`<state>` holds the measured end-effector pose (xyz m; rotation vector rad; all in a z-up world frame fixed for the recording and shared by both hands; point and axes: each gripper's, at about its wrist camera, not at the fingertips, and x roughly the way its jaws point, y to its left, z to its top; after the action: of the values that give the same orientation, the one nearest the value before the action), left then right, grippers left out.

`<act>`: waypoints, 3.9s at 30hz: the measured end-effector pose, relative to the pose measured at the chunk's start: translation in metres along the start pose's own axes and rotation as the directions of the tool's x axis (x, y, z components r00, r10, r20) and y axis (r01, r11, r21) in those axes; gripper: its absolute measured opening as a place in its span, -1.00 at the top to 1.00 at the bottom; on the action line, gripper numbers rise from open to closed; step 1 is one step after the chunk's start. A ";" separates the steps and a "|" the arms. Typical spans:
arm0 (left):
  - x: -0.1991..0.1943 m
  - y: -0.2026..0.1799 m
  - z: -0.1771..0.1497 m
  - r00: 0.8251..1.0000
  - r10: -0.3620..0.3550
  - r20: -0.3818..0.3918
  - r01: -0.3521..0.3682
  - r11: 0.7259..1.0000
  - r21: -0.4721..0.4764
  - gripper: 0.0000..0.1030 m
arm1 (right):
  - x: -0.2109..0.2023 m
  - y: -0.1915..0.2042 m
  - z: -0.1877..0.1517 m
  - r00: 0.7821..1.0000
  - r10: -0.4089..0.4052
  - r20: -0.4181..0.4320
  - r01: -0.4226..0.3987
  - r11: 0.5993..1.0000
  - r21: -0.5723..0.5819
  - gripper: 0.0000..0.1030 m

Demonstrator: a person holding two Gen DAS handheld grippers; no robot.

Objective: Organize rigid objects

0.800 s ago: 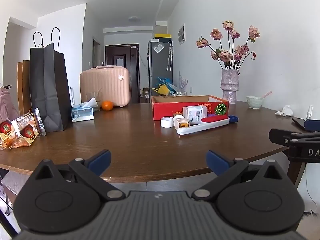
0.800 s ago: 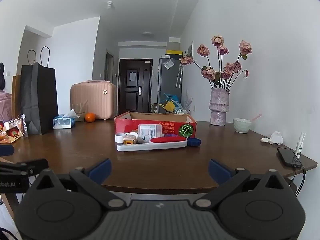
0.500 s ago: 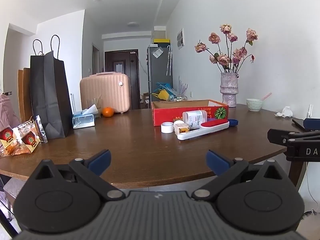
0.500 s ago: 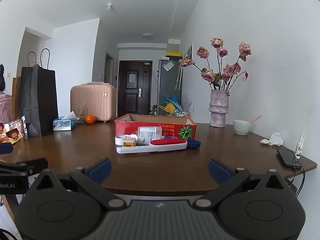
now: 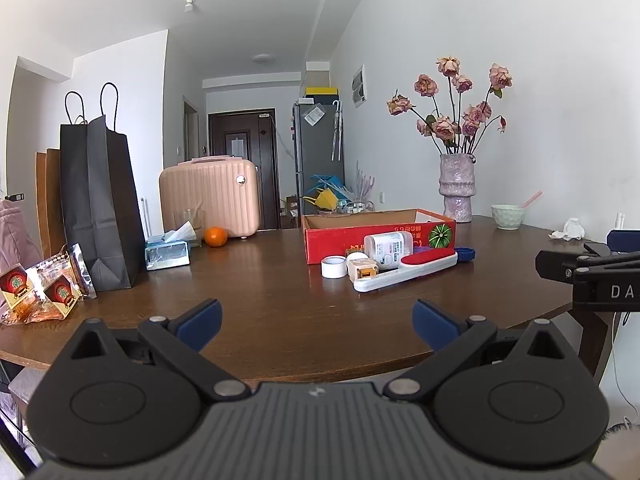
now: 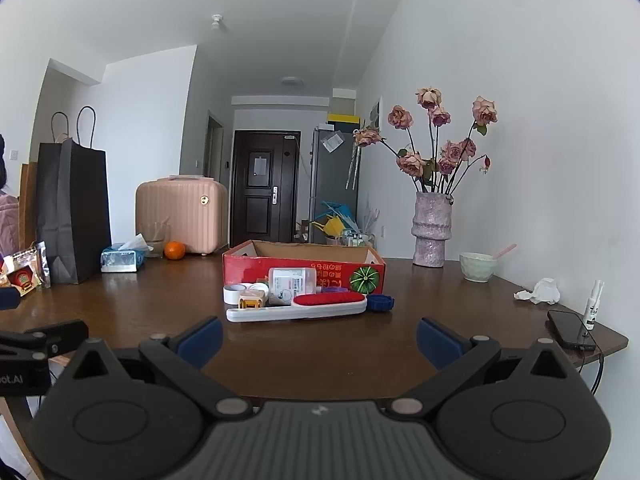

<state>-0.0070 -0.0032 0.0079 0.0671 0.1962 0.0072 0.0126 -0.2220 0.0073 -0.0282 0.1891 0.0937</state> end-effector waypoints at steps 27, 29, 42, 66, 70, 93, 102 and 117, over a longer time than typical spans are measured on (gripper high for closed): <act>0.000 -0.001 0.000 1.000 0.011 0.013 -0.011 1.000 0.009 -1.00 | 0.000 0.004 -0.003 1.000 0.020 0.007 -0.020 1.000 -0.011 -1.00; 0.000 -0.001 0.000 1.000 0.011 0.014 -0.011 1.000 0.009 -1.00 | -0.001 0.003 -0.003 1.000 0.019 0.009 -0.019 1.000 -0.006 -1.00; 0.000 0.000 0.001 1.000 0.013 0.014 -0.013 1.000 0.009 -1.00 | 0.000 0.005 -0.005 1.000 0.031 0.003 -0.031 0.999 -0.012 -1.00; 0.000 -0.001 -0.002 1.000 0.012 0.009 -0.012 1.000 0.013 -1.00 | 0.003 0.003 -0.006 1.000 0.024 -0.018 -0.024 1.000 0.010 -1.00; 0.001 -0.001 -0.002 1.000 0.011 0.010 -0.011 1.000 0.014 -1.00 | 0.004 0.002 -0.006 1.000 0.023 -0.020 -0.023 1.000 0.012 -1.00; 0.108 -0.017 0.011 0.992 0.085 0.093 -0.097 0.986 0.135 -1.00 | 0.114 -0.041 -0.003 0.999 -0.054 0.002 0.054 0.997 0.063 -1.00; 0.206 -0.025 0.036 0.990 0.024 -0.140 -0.017 0.999 0.049 -1.00 | 0.244 -0.089 0.012 0.969 0.051 -0.241 -0.008 0.984 0.175 -1.00; 0.348 -0.047 0.045 0.939 0.042 -0.342 -0.024 0.998 0.057 -1.00 | 0.378 -0.139 0.019 0.886 0.081 -0.457 -0.059 0.996 0.062 -0.58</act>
<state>0.3429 -0.0480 -0.0187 0.1218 0.5450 0.0474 0.3993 -0.3255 -0.0431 0.0036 0.6689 0.1549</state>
